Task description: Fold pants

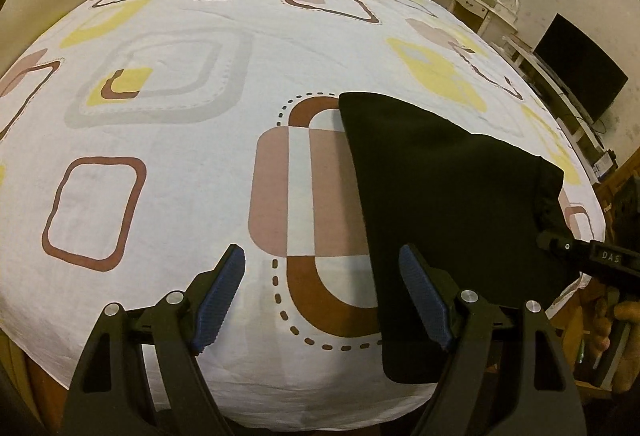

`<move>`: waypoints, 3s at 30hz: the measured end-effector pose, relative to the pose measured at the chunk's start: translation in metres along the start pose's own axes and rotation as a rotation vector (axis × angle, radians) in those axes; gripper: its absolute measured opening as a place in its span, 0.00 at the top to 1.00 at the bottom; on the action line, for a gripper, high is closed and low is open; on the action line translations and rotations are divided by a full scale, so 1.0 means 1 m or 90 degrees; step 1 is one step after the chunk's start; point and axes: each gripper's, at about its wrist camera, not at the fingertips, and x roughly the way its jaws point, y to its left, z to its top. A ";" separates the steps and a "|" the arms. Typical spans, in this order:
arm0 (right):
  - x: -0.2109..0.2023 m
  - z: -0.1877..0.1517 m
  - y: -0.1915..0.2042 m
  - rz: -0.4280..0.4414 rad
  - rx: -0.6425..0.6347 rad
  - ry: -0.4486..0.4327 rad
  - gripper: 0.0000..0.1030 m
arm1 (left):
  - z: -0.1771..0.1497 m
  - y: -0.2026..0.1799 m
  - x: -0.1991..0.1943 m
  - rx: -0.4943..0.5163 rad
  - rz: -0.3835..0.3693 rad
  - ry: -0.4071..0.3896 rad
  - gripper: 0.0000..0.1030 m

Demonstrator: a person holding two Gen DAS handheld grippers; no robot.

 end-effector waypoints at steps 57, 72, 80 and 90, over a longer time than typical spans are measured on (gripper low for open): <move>-0.084 -0.023 -0.134 0.152 0.187 -0.133 0.32 | -0.020 -0.001 0.012 -0.058 -0.207 0.094 0.17; -0.069 -0.023 -0.146 0.151 0.199 -0.111 0.28 | -0.014 -0.005 0.035 -0.106 -0.292 0.107 0.17; -0.066 -0.021 -0.146 0.167 0.194 -0.106 0.25 | -0.016 -0.003 0.036 -0.099 -0.314 0.106 0.17; -0.045 -0.024 -0.131 0.197 0.168 -0.062 0.49 | -0.013 -0.028 0.049 -0.093 -0.359 0.132 0.28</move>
